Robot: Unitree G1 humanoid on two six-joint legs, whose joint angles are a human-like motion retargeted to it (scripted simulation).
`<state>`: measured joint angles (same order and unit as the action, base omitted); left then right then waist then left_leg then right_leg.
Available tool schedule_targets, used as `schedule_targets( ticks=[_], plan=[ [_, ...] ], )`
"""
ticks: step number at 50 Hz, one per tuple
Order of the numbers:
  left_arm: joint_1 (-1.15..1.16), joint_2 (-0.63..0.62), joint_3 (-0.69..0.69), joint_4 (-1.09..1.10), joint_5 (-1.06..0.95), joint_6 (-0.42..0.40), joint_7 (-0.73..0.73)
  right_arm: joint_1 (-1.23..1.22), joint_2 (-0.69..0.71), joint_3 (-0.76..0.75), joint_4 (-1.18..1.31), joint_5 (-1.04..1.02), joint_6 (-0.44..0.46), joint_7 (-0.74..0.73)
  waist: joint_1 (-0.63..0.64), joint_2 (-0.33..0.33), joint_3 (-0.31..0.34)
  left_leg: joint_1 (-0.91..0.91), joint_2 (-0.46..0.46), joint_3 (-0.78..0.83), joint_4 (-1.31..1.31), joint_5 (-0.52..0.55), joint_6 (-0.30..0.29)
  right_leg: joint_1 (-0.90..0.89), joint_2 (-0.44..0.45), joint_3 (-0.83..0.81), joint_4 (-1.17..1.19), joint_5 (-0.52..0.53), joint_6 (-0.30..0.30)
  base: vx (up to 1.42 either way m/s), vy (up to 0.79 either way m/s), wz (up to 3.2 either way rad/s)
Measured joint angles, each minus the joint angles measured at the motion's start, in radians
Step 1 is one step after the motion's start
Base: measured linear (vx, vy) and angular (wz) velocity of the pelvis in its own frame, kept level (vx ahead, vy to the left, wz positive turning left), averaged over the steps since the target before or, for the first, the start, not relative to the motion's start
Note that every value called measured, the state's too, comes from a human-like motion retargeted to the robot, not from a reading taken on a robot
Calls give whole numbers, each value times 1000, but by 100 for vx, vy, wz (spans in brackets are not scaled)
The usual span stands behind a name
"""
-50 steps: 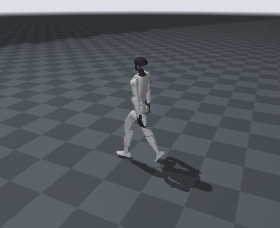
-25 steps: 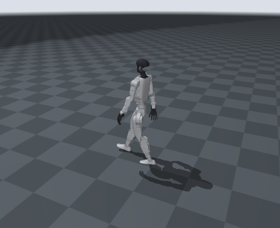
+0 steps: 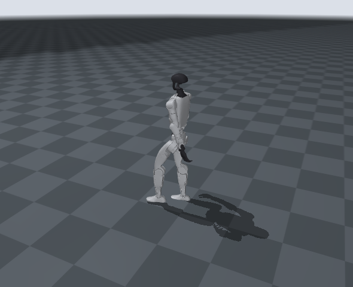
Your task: Walk run
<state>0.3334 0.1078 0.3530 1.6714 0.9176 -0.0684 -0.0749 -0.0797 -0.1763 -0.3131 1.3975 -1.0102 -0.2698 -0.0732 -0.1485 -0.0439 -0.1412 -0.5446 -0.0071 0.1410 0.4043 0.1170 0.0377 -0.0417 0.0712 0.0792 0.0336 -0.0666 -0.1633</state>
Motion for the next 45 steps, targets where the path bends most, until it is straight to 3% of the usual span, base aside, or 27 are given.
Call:
schedule_targets(
  ticks=[5,10,12,15,17,18,20,22,25,30,35,39,42,45],
  plan=[
    [22,-3,-7,-7,14,-48,-65,-14,-11,-7,-3,23,-12,9,22,21,21,6,-48,50,-375,-135,-57,99,58,11,3,-51,-14,71,-10,-32],
    [6,17,-10,-10,52,-38,-75,39,-2,-24,50,21,11,8,56,-5,-9,-6,-45,69,-293,-83,56,149,57,28,60,-16,34,94,-6,-43],
    [-4,28,-3,-10,48,-30,-62,78,9,-36,88,5,30,-2,86,-17,-30,27,-42,82,-291,-12,47,167,35,-6,97,77,98,103,-4,-83],
    [-30,47,-5,-7,-1,-49,-39,139,31,-57,157,-13,69,-27,79,-51,-63,44,-86,-17,-235,-47,90,162,-7,-22,206,333,248,107,-2,-19],
    [-76,67,-21,-1,-61,-72,-20,170,41,-62,209,15,81,-36,43,-26,-61,82,-69,-45,-218,-92,100,105,58,25,368,470,343,93,-5,55],
    [-104,76,-32,-4,-91,-79,-9,182,42,-61,233,37,80,-31,22,-3,-56,115,-40,-20,-221,-112,102,63,107,23,465,514,375,67,-13,69],
    [-165,86,-45,-19,-138,-86,14,200,45,-66,266,71,83,-4,4,1,-45,173,-28,-9,-219,-158,93,-25,124,-19,675,590,421,79,-21,20],
    [-230,91,-58,-42,-172,-95,31,231,55,-83,263,74,96,28,32,42,-47,202,4,-29,-228,-188,94,-89,128,-32,688,561,412,81,-1,-53],
    [-324,91,-88,-92,-203,-122,45,288,65,-106,239,70,91,39,10,79,-41,274,9,-23,-264,-212,98,-217,80,-86,740,397,342,58,7,46],
    [-423,95,-140,-231,-262,-196,33,361,65,-105,221,56,85,7,-57,109,-37,383,-6,-64,-308,-264,88,-352,-43,-104,521,202,273,78,-7,67],
    [-506,124,-165,-328,-296,-229,-14,374,51,-115,233,58,99,20,-96,74,-15,505,-66,-84,-322,-331,82,-398,-211,-158,129,170,242,70,-16,37],
    [-523,137,-169,-348,-300,-244,-28,372,47,-134,234,58,109,5,-98,102,-10,578,-36,-79,-319,-371,56,-424,-186,-108,-84,125,213,80,-28,3],
    [-502,135,-168,-331,-283,-241,-29,362,45,-149,235,63,117,-2,-119,110,-16,607,-27,-86,-278,-376,27,-419,-181,-122,-32,155,164,96,-47,42],
    [-446,122,-150,-284,-233,-236,-25,343,40,-155,248,73,124,-12,-178,110,-25,623,-13,-127,-208,-270,-23,-388,-189,-153,18,238,213,85,-48,77]
  ],
)
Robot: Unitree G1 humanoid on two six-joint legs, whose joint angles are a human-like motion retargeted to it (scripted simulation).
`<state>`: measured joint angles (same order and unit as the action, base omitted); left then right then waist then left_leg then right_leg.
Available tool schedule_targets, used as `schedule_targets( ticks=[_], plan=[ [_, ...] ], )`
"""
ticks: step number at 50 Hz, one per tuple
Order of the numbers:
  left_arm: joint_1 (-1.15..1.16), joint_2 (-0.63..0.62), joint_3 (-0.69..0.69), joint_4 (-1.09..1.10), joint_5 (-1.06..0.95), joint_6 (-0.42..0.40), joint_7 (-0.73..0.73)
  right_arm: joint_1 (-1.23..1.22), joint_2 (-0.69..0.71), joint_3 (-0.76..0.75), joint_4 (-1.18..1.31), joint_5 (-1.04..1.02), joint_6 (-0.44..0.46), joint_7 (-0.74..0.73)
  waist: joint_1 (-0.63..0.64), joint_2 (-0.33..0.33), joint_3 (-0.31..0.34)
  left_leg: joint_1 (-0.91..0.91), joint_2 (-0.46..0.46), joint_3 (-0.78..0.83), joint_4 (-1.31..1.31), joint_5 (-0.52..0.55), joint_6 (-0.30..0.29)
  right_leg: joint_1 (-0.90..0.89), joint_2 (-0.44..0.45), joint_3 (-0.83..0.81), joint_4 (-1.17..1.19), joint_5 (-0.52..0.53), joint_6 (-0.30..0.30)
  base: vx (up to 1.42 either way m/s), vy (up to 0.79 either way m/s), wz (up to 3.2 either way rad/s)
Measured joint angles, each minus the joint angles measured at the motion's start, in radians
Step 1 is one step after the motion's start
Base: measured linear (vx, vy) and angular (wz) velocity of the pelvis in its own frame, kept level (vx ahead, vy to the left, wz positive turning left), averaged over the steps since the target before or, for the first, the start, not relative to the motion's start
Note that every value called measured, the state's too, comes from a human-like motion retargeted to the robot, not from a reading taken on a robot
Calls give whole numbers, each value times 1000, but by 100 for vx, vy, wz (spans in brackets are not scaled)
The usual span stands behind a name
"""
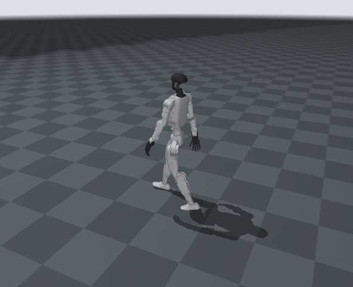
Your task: Walk run
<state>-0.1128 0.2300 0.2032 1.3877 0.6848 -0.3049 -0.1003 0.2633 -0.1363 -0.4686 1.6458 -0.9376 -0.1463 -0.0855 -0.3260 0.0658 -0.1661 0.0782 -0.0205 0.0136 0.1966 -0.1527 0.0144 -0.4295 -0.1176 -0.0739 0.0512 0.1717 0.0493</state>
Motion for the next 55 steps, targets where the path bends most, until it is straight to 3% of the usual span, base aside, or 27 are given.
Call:
schedule_targets(
  ticks=[5,8,12,17,22,28,30,33,35,37,39,42,47,50,55],
  plan=[
    [146,-35,8,140,82,58,30,-96,-30,38,41,25,17,17,2,-5,6,-99,63,22,352,429,-79,87,21,71,70,-100,-66,85,-48,-6],
    [207,-33,-20,217,126,81,2,-175,-42,78,8,13,-1,29,10,-45,5,-240,65,79,631,591,-25,147,17,27,51,-130,-126,65,-36,-23],
    [320,-68,-10,230,280,124,16,-260,-45,112,-81,-13,-29,9,24,-55,4,-406,64,68,752,446,-8,213,31,15,32,-176,-141,58,-28,-5],
    [425,-87,24,266,348,143,26,-336,-57,156,-215,6,-100,4,139,-103,17,-595,30,127,627,261,19,292,67,96,-6,-219,-169,73,-25,-86],
    [476,-89,77,307,327,196,-43,-394,-77,175,-290,60,-148,20,199,-86,45,-647,29,127,177,250,25,387,138,104,-18,-288,-190,62,-14,-32],
    [474,-90,118,312,273,216,-56,-407,-67,170,-304,67,-155,35,233,-103,55,-643,-20,187,-170,116,-8,493,174,100,-10,-337,-190,85,-10,-20],
    [454,-92,135,312,270,209,-49,-393,-59,167,-291,48,-151,33,247,-118,47,-639,-16,211,-132,152,52,513,172,107,15,-326,-173,90,-2,-39],
    [420,-91,156,307,254,194,-45,-340,-41,153,-258,-8,-129,29,272,-129,23,-610,-9,237,-93,233,73,545,177,129,62,-227,-108,100,2,-49],
    [392,-82,162,302,229,179,-47,-291,-25,140,-228,-52,-102,24,267,-145,-2,-592,-40,177,-68,247,98,551,149,99,112,-93,-39,104,6,-13],
    [349,-66,157,299,191,167,-44,-244,-9,132,-184,-77,-71,14,250,-150,-15,-591,-62,95,-16,205,118,532,146,120,213,91,43,108,8,16],
    [294,-49,137,291,149,160,-28,-203,-2,127,-123,-74,-54,1,229,-115,-12,-546,-36,85,-4,163,129,476,191,118,371,235,100,103,6,46],
    [199,-24,104,263,94,150,15,-162,-7,120,-35,-63,-32,19,201,-79,-1,-450,-1,128,-18,107,130,354,223,76,640,345,160,75,0,29],
    [36,14,32,161,38,111,40,-80,-8,63,0,-73,4,53,159,-5,21,-362,30,83,-32,54,115,162,255,67,706,114,127,74,2,49],
    [-34,31,5,79,27,71,22,-26,-6,59,4,-31,-1,45,113,17,38,-292,25,57,-58,30,110,75,196,33,607,-39,74,68,-5,75],
    [-119,66,-28,-27,-6,23,-16,11,-2,25,32,20,9,41,83,-51,54,-168,-62,44,-75,-29,104,35,11,-41,191,-50,55,63,-14,42]
  ],
)
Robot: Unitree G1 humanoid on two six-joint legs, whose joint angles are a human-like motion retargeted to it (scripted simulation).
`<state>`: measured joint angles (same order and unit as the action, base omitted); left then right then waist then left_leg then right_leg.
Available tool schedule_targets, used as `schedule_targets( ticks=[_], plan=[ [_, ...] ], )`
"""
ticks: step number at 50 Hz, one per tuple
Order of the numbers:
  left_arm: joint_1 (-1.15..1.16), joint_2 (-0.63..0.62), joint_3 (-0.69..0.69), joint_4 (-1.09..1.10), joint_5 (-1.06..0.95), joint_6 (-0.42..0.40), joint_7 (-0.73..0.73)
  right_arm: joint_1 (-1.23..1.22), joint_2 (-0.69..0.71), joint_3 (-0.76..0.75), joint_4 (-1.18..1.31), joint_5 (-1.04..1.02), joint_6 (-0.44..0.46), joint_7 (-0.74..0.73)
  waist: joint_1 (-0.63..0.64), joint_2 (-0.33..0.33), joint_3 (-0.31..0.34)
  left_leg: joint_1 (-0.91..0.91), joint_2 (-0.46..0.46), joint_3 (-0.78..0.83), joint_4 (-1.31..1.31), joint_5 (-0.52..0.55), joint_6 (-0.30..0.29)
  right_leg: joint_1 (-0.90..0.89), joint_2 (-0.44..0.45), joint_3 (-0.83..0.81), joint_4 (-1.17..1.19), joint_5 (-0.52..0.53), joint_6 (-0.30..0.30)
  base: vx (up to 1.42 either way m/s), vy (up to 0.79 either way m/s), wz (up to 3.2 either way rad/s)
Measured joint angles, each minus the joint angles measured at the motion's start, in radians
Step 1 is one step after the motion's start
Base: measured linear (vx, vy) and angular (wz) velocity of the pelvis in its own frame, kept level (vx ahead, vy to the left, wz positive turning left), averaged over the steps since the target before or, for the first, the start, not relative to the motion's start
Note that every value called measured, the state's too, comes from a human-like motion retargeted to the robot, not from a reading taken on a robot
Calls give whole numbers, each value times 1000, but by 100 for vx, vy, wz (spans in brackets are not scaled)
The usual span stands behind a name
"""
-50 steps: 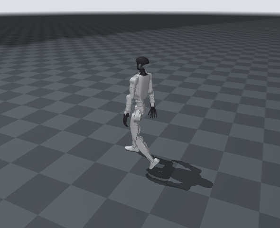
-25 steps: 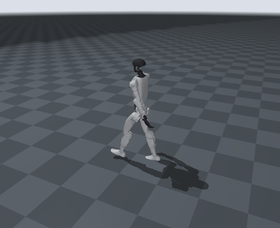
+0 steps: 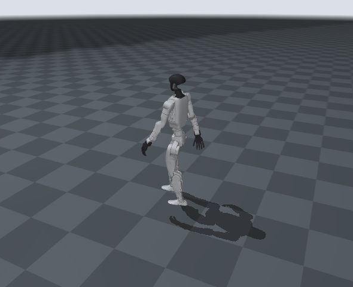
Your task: Walk run
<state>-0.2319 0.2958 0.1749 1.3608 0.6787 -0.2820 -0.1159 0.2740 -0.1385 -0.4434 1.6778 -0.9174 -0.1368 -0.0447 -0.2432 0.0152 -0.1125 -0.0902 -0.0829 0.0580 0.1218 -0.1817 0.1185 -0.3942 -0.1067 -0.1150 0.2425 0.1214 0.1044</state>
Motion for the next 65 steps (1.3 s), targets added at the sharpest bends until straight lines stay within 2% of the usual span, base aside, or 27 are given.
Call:
schedule_targets(
  ticks=[2,5,7,8,10,12,15,17,18,20,25,29,34,37,40,41,43,45,48,50,52,53,55,57,59,62,65],
  plan=[
    [-13,1,-8,-21,-14,-11,4,2,-2,-4,11,22,-4,8,1,-10,7,53,-10,-5,-6,-23,-9,-18,-15,-12,-141,-19,-28,89,-26,21],
    [-10,-8,-15,-26,-31,-23,10,-1,-9,-2,16,32,-12,17,27,7,-2,119,13,9,-22,-48,-34,-42,29,22,-319,-65,-36,85,-26,-14],
    [16,-21,-21,-14,-27,-25,7,-1,-10,0,6,24,-12,11,10,17,-4,159,23,-10,-15,-53,-53,-39,25,-1,-288,-51,-68,78,-27,28],
    [30,-26,-17,-4,-19,-25,3,-17,-14,1,2,17,-6,12,11,17,-18,156,19,-5,-3,-49,-63,-50,30,10,-248,-35,-118,87,-34,44],
    [70,-43,-22,26,11,-27,-4,-31,-17,-7,-13,5,-1,6,-31,31,-33,164,28,-45,33,-15,-88,-50,25,-9,-205,-1,-142,85,-33,105],
    [126,-58,-19,65,65,-20,-8,-41,-19,-11,-32,-1,-10,-7,-72,45,-42,172,49,-78,81,87,-131,-4,22,-45,-196,52,-125,96,-47,95],
    [232,-94,-3,123,151,21,20,-85,-25,-11,-44,17,-17,-29,-83,66,-51,135,87,-92,240,341,-205,33,53,68,-155,7,-160,94,-49,32],
    [308,-119,17,170,177,42,58,-136,-29,-9,-54,28,-13,-29,-79,43,-54,59,77,-75,434,489,-236,74,29,41,-151,-20,-178,85,-48,-14],
    [340,-123,27,200,177,45,65,-163,-28,-1,-66,31,-15,-23,-73,21,-57,15,68,-42,535,545,-233,96,14,0,-155,-28,-191,62,-41,-61],
    [393,-122,45,255,178,57,43,-218,-27,18,-99,39,-27,-1,-52,-9,-62,-74,80,33,707,627,-179,127,25,13,-163,-53,-218,44,-31,-67],
    [539,-143,151,325,289,129,-6,-346,-23,50,-214,33,-64,32,-19,-39,-54,-283,117,85,853,410,-113,200,59,55,-179,-97,-225,68,-39,-55],
    [643,-145,185,339,282,169,-23,-427,-27,97,-313,44,-118,33,52,-73,-39,-402,58,89,673,279,-90,263,98,140,-195,-122,-238,56,-27,-109],
    [696,-149,238,339,292,214,-56,-498,-55,110,-400,46,-150,28,123,-45,-15,-435,52,104,228,265,-70,350,187,194,-196,-172,-257,70,-19,-72],
    [687,-145,250,339,271,212,-55,-508,-66,107,-425,51,-165,20,150,-34,-9,-439,19,127,9,196,-89,411,228,212,-198,-200,-266,69,-15,-34],
    [651,-135,253,339,242,200,-42,-493,-66,99,-422,57,-170,10,150,-39,-21,-436,-13,153,-104,140,-117,461,242,197,-193,-216,-259,86,-15,1],
    [632,-130,253,339,232,199,-39,-483,-63,94,-409,55,-170,7,157,-46,-30,-436,-18,154,-89,159,-85,470,242,201,-183,-209,-249,64,-14,-23],
    [592,-122,256,339,214,195,-32,-457,-54,84,-375,44,-166,3,179,-62,-52,-433,-19,148,-43,177,-29,485,238,212,-160,-178,-220,99,-15,-62],
    [549,-112,257,339,194,189,-23,-423,-43,76,-321,23,-151,1,217,-77,-76,-419,-3,179,-27,243,-16,502,225,197,-125,-107,-171,102,-15,-99],
    [475,-96,237,339,149,171,-3,-353,-23,61,-221,-18,-98,-20,218,-103,-115,-397,-25,126,19,252,20,500,184,149,-27,125,-25,95,-9,-42],
    [405,-82,213,339,109,164,11,-303,-10,59,-149,-25,-64,-43,183,-91,-125,-395,-37,32,69,210,38,459,221,190,112,278,96,84,-9,48],
    [313,-68,183,331,78,159,20,-259,-12,62,-84,-1,-50,-39,149,-47,-117,-352,16,50,93,163,38,377,311,173,303,360,155,89,-27,65],
    [266,-64,171,315,66,158,20,-236,-14,57,-58,7,-43,-26,146,-35,-115,-328,45,61,100,140,25,334,331,134,392,392,156,73,-31,27],
    [178,-70,148,266,39,151,12,-176,-10,46,-36,9,-20,8,161,1,-117,-292,77,43,96,108,16,258,341,111,471,360,155,59,-4,-3],
    [106,-92,136,195,13,124,8,-102,-1,22,-34,-3,-5,9,150,21,-110,-239,54,34,71,95,32,176,290,100,537,229,137,73,17,47],
    [44,-106,115,117,-24,82,7,-32,10,7,-20,-5,-13,-16,125,45,-103,-184,60,19,39,88,27,114,250,70,520,134,91,70,-1,87],
    [-34,-107,65,5,-95,20,-2,53,16,1,13,-3,-12,-33,80,68,-92,-110,60,-17,0,73,17,47,171,37,394,2,22,74,-13,80],
    [-99,-91,34,-88,-137,-22,-18,117,23,-16,22,-18,24,-10,47,43,-80,-39,18,-32,-24,47,14,32,75,18,142,7,12,60,-15,53]
  ],
)
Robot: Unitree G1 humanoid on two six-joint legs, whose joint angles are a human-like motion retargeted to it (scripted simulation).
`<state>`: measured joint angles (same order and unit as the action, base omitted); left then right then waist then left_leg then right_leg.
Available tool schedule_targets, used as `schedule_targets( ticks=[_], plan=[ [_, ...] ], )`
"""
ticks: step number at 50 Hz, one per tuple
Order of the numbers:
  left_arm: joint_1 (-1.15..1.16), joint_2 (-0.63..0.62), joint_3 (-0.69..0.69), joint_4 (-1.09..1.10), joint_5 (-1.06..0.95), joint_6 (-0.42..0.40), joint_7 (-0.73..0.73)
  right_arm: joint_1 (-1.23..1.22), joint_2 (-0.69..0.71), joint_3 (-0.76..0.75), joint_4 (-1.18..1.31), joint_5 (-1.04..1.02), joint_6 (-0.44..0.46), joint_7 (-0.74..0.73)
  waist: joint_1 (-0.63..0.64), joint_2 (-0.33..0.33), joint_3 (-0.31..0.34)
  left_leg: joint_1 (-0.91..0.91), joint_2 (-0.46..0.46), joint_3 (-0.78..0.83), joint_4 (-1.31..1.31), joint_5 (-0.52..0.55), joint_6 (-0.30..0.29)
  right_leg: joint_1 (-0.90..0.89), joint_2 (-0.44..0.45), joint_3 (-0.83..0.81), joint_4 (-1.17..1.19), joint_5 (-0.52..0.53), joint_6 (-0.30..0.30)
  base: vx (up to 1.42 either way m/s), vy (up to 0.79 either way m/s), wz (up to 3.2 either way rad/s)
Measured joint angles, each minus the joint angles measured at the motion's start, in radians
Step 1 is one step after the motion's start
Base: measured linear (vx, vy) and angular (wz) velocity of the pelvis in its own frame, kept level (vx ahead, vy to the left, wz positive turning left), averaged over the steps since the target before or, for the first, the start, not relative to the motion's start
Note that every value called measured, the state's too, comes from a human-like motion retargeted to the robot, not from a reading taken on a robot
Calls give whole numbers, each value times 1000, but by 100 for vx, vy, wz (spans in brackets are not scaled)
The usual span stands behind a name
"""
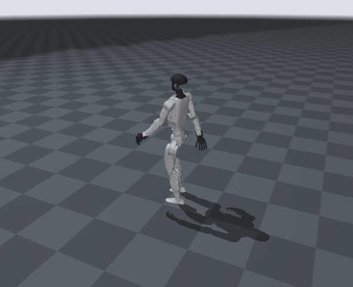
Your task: Walk run
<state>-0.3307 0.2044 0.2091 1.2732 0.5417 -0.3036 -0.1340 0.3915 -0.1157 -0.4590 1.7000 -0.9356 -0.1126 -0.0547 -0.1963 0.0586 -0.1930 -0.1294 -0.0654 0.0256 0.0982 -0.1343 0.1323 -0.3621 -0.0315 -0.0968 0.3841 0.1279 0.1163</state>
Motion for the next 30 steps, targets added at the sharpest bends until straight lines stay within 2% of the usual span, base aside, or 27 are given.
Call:
schedule_targets(
  ticks=[2,6,9,10,11,13,16,18,20,22,24,26,28,30],
  plan=[
    [-32,12,-12,-37,-7,-15,-6,24,4,-11,0,-1,23,18,-24,-21,13,52,-28,-18,-7,-22,-5,-10,-47,6,-156,-2,-22,60,-20,57],
    [-48,26,-26,-50,15,-26,6,39,8,-21,0,21,46,30,-22,-25,26,150,-27,-21,-20,-62,-34,-25,-28,85,-400,9,-77,58,-18,9],
    [-17,21,-25,-7,55,-24,20,16,5,-21,0,40,52,30,-32,-15,13,179,-17,-31,8,-81,-56,-22,-8,90,-411,37,-133,93,-41,22],
    [0,17,-22,16,71,-23,24,2,3,-20,0,45,53,29,-33,-16,3,181,-20,-30,21,-79,-65,-19,0,104,-386,39,-138,60,-24,43],
    [25,11,-18,49,92,-21,27,-15,-1,-20,0,48,48,24,-47,-17,-6,184,-23,-42,40,-63,-78,-17,-10,85,-372,66,-118,60,-25,60],
    [85,-4,-12,126,141,-12,35,-51,-10,-8,0,60,33,12,-68,-8,-23,185,-10,-57,81,6,-117,2,-19,62,-344,72,-110,81,-38,60],
    [197,-18,-19,264,210,28,56,-134,-34,31,0,80,11,-10,-69,5,-40,155,26,-59,207,227,-212,45,-7,59,-324,25,-154,75,-36,16],
    [276,-15,-33,348,250,61,74,-201,-42,55,-15,76,-9,-30,-76,-24,-46,102,0,-60,359,386,-274,80,-26,53,-332,6,-182,62,-36,4],
    [353,-9,-25,421,303,99,99,-269,-40,78,-55,63,-35,-45,-42,-67,-60,16,-25,13,539,496,-310,105,-31,97,-339,-22,-199,64,-42,-69],
    [455,-18,-2,427,350,157,98,-337,-41,103,-105,61,-56,-46,-53,-83,-67,-78,4,60,706,533,-263,127,-44,93,-338,-50,-202,49,-30,3],
    [546,-37,44,427,398,197,80,-411,-46,124,-155,66,-69,-39,-67,-88,-60,-160,70,117,815,429,-188,150,-42,77,-340,-69,-209,54,-30,22],
    [625,-59,82,427,426,202,52,-478,-50,133,-206,70,-83,-35,-53,-96,-46,-236,113,168,860,338,-126,173,-29,87,-343,-82,-217,40,-20,-32],
    [694,-77,94,427,427,193,31,-529,-53,136,-256,83,-104,-36,-25,-109,-34,-304,95,178,827,267,-94,198,-24,109,-349,-93,-218,54,-17,-59],
    [748,-86,98,427,429,194,26,-566,-58,142,-302,116,-131,-32,15,-119,-23,-354,60,166,729,204,-92,223,-11,132,-354,-106,-220,43,-13,-62]
  ],
)
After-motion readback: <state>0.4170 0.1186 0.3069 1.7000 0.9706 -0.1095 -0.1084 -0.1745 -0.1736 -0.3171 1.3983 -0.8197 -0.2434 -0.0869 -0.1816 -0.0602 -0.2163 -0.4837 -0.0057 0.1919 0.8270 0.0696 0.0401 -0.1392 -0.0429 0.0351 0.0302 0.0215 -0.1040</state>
